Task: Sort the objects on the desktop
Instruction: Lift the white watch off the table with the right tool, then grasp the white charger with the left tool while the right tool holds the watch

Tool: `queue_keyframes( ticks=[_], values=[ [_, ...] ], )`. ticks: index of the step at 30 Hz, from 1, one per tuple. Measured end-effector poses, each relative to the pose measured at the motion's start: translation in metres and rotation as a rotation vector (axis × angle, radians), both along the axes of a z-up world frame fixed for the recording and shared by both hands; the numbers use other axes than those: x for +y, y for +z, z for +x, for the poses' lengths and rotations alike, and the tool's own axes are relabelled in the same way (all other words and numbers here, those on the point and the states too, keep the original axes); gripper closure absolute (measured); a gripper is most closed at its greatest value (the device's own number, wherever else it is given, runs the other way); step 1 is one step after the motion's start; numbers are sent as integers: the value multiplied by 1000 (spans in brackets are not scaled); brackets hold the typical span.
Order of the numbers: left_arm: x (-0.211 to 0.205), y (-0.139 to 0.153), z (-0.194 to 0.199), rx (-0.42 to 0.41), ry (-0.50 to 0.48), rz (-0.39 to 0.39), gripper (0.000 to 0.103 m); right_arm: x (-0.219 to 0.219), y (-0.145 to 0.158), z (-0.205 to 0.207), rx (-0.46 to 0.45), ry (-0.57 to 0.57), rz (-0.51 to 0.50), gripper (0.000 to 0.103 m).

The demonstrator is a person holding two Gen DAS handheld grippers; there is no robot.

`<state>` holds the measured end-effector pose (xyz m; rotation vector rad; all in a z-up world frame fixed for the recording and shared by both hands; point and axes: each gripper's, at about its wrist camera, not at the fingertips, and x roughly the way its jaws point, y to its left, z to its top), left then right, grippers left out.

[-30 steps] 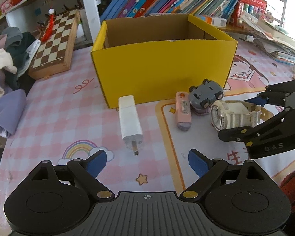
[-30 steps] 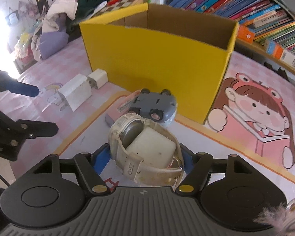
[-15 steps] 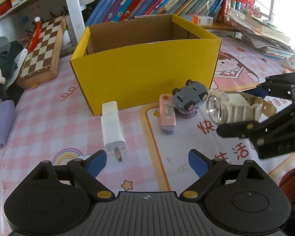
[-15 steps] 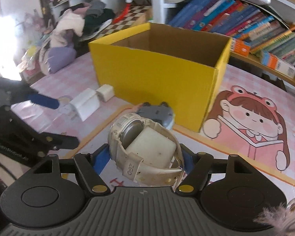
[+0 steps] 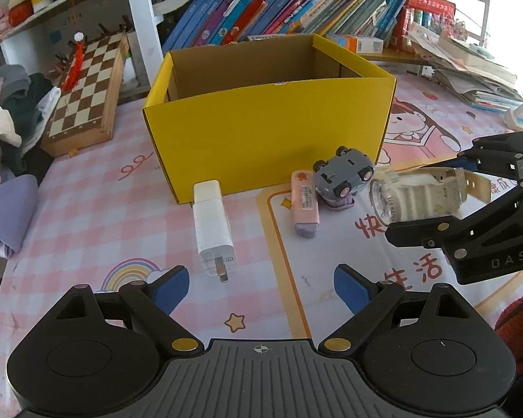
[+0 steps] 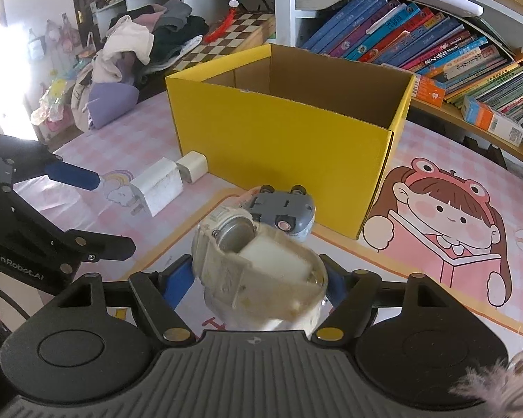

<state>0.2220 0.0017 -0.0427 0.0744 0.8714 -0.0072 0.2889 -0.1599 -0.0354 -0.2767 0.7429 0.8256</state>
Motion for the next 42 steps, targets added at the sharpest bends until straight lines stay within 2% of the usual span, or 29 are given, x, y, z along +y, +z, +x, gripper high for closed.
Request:
queue_keyframes(
  ticks=[2, 4, 9, 14, 21, 24, 28, 33, 36, 37, 42],
  values=[
    [1, 1, 0, -4, 0, 1, 11, -1, 2, 0, -4, 2, 15, 41],
    [2, 1, -1, -6, 3, -1, 11, -1, 4, 0, -7, 8, 28, 47],
    [5, 3, -1, -12, 3, -1, 11, 3, 4, -2, -21, 9, 14, 46],
    [7, 3, -2, -15, 4, -3, 11, 3, 4, -1, -19, -20, 4, 40],
    [7, 4, -2, -23, -4, -4, 11, -1, 5, -1, -29, -40, 7, 42],
    [7, 3, -1, -21, -5, -8, 11, 1, 5, -4, -30, -12, 15, 61],
    [7, 2, 0, -19, -9, -11, 11, 5, 6, -9, -44, 25, 6, 63],
    [6, 2, 0, -21, -23, -12, 11, 7, 4, -6, -18, 34, 12, 63],
    [5, 1, 0, -22, -37, -7, 11, 11, 5, -7, -13, 57, 19, 72],
    [4, 1, 0, -22, -41, -5, 11, 12, 5, -8, -12, 69, 20, 84],
    [8, 0, 0, -20, -28, -11, 11, 17, 7, -12, -22, 99, 32, 93]
  ],
)
